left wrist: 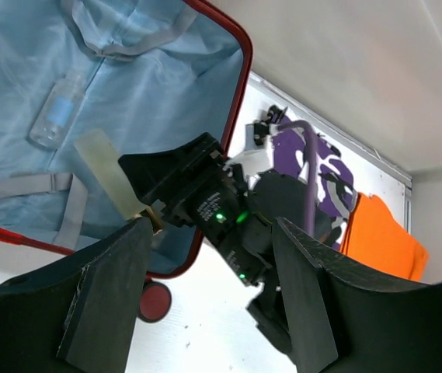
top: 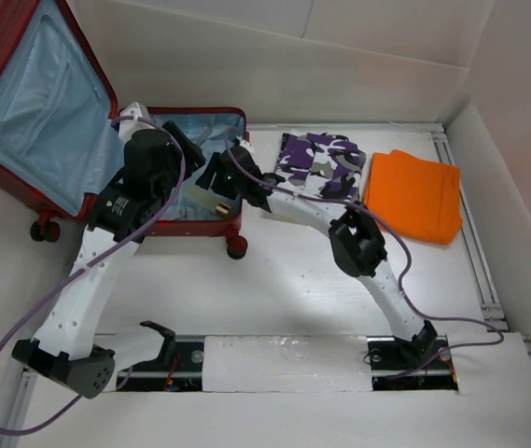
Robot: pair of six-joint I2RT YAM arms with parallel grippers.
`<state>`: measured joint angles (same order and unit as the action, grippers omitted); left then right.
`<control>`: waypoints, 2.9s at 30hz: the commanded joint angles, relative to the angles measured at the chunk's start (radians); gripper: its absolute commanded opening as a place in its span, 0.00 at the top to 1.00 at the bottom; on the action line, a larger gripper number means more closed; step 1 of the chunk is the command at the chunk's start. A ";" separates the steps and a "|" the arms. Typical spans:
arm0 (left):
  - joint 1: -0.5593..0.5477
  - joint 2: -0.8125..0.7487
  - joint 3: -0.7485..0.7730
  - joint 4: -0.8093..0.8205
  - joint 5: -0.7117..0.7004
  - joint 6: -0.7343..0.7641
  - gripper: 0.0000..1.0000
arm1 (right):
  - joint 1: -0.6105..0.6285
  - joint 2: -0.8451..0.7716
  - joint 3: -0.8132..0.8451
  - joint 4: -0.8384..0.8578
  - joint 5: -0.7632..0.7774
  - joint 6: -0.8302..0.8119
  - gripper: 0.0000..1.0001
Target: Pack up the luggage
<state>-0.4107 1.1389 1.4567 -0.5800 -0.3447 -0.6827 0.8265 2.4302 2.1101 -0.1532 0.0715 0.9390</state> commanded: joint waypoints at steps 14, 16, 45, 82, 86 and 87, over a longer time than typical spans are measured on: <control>-0.046 0.133 0.087 0.000 0.130 0.153 0.41 | -0.217 -0.638 -0.488 0.058 0.011 -0.092 0.49; -0.075 0.182 0.053 0.000 0.188 0.144 0.41 | -0.283 -0.727 -0.676 0.058 0.011 -0.106 0.61; -0.335 0.789 0.113 0.092 0.216 -0.669 0.37 | -0.506 -1.302 -1.225 -0.281 -0.237 -0.402 0.70; -0.289 1.122 0.341 -0.176 0.118 -0.874 0.37 | -0.432 -1.493 -1.288 -0.413 -0.463 -0.569 0.47; -0.289 1.113 0.353 -0.218 0.118 -0.828 0.40 | -0.432 -1.484 -1.279 -0.413 -0.463 -0.569 0.47; -0.289 1.102 0.353 -0.228 0.118 -0.816 0.43 | -0.432 -1.484 -1.279 -0.413 -0.463 -0.569 0.47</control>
<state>-0.7040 2.2303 1.8015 -0.6807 -0.1848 -1.5299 0.3870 0.9508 0.8093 -0.5983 -0.3779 0.3874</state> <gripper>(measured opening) 0.585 0.533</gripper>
